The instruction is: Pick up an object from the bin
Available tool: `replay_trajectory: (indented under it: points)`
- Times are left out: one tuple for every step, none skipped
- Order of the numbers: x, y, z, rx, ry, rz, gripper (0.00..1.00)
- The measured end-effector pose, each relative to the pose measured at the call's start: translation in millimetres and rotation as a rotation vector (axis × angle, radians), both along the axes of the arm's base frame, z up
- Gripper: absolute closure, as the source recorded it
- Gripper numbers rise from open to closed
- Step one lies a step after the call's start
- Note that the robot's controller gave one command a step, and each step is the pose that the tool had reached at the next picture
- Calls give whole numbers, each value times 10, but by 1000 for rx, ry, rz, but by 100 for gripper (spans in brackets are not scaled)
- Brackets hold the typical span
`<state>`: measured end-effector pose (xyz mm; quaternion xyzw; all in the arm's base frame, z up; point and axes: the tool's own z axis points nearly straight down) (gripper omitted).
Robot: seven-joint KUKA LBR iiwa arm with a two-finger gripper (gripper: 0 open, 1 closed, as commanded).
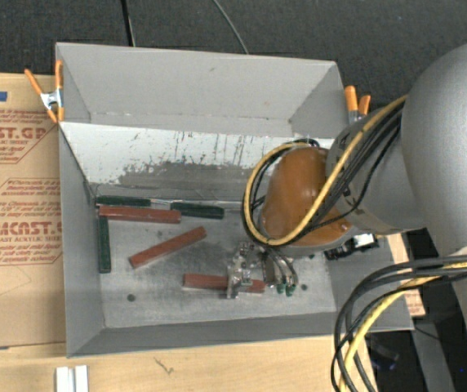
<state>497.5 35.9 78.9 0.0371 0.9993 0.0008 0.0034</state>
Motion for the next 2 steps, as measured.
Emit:
replay_trajectory:
  points:
    - [0,0,0,0,0,0,100]
    - [99,151,1295,-1,6,-25,100]
